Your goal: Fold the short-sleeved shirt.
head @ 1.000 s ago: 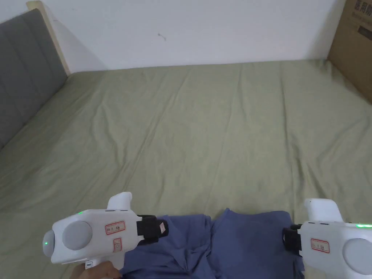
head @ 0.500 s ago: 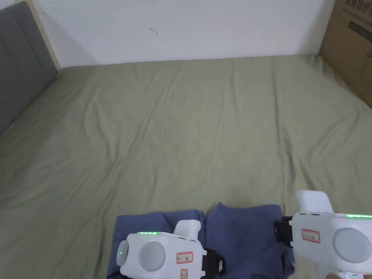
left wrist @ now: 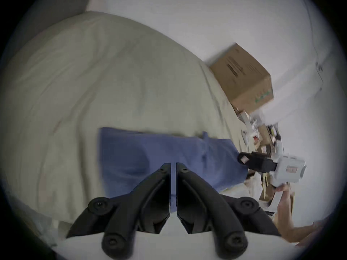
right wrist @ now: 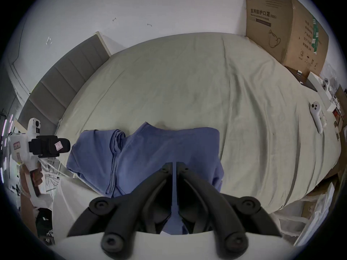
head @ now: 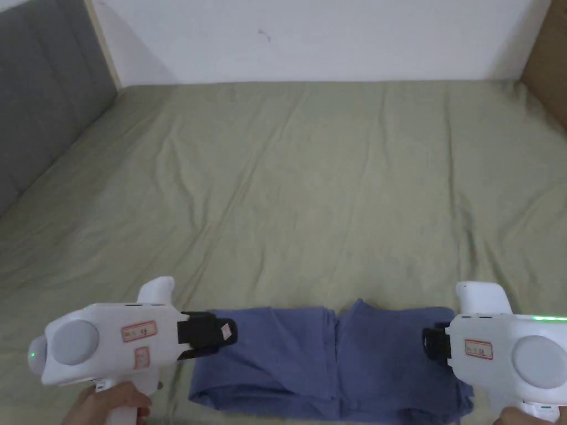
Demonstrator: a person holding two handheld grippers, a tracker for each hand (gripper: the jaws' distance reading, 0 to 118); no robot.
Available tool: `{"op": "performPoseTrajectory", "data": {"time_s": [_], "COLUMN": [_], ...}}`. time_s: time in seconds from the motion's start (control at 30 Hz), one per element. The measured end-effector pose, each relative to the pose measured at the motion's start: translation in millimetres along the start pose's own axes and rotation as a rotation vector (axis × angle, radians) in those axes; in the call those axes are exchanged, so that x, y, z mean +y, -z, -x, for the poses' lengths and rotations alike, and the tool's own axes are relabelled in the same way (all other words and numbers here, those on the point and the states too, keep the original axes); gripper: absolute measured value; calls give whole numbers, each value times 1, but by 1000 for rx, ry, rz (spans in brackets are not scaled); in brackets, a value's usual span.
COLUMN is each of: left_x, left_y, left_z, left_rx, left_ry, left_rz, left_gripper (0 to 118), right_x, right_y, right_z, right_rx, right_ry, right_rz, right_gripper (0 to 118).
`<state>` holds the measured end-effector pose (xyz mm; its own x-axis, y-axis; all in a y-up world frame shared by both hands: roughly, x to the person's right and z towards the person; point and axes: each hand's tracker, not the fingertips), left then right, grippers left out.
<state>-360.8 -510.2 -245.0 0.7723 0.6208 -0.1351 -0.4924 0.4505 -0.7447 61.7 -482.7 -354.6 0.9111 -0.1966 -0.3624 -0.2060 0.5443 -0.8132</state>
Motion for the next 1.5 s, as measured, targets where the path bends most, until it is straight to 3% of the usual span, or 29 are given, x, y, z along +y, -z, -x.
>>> {"op": "performPoseTrajectory", "data": {"time_s": [0.13, 0.17, 0.2, 0.3, 0.53, 0.6, 0.63, 0.67, 0.7, 0.77, 0.97, 1.2, 1.37, 1.5], "left_x": [-6, -14, -18, -27, -39, -30, -27, -24, -22, -20, -7, 17, 25, 34], "left_y": [-10, -16, -16, -7, 32, 53, 57, 59, 55, 58, 25, -46, -68, -71], "left_z": [59, 49, 54, 70, 66, 81, 79, 78, 64, 58, 75, 113, 93, 36], "left_rx": [-52, -72, -81, -121, -370, -397, -380, -377, -367, -184, -269, -66, 22, 11], "left_ry": [-139, -177, -219, -331, -441, -451, -454, -455, -444, -354, -354, -309, -250, -113], "left_rz": [-29, -37, -51, -72, -60, -18, 26, 24, 48, 101, 61, -35, -44, -77], "left_gripper": [6, 8, 20, 85, 107, 102, 82, 35, 13, 12, 12, 12, 12, 13], "right_x": [3, 4, 5, 8, 11, 10, 10, 9, 9, 9, 15, 16, 11, 8], "right_y": [8, 9, 11, 13, 20, 22, 22, 23, 23, 23, 19, 16, 16, 14], "right_z": [12, 16, 19, 29, 46, 47, 48, 49, 50, 51, 45, 34, 24, 16], "right_rx": [5, 5, 1, -1, 1, 8, 9, 8, 6, 3, -4, -6, -3, 2], "right_ry": [-30, -46, -62, -85, -116, -116, -116, -119, -125, -136, -141, -105, -78, -63], "right_rz": [21, 28, 32, 35, 53, 60, 64, 68, 72, 78, 69, 50, 51, 46], "right_gripper": [4, 4, 4, 4, 4, 4, 4, 4, 4, 4, 4, 4, 4, 4]}}
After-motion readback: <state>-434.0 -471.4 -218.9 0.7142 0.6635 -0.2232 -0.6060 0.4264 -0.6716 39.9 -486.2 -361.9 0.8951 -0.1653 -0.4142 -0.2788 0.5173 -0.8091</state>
